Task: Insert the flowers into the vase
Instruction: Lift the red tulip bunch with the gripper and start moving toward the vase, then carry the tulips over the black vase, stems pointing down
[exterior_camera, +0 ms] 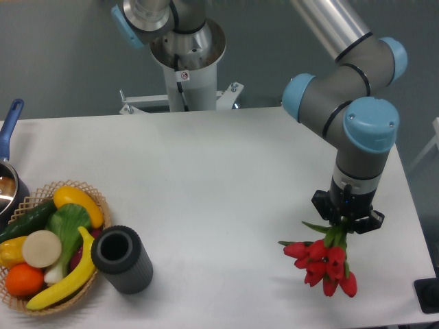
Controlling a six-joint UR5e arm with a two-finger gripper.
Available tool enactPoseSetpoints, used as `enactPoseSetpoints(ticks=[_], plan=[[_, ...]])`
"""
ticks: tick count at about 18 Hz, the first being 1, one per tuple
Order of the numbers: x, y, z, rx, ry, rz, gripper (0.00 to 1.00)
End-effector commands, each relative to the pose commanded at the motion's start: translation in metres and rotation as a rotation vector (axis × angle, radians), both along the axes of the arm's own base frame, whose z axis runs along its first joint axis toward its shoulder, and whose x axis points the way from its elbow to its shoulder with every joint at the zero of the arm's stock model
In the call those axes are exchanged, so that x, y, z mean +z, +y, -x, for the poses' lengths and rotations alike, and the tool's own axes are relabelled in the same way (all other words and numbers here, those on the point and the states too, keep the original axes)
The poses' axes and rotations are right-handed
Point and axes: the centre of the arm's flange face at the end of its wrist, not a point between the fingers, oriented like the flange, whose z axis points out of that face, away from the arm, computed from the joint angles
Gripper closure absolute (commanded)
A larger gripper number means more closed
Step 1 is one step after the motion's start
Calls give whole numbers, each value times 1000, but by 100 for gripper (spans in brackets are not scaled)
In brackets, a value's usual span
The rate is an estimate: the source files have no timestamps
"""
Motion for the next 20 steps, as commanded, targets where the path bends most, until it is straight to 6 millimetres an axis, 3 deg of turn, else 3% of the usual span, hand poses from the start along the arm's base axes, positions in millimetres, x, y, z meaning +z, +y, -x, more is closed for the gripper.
enactPoseSetpoints(ticks=[4,7,14,20], plan=[[24,18,-16,73,-17,-146,93],[30,32,-28,113,-80,-277,93],[60,64,-61,60,-225,-478,94],[133,78,-101,-9,-274,-700,94]])
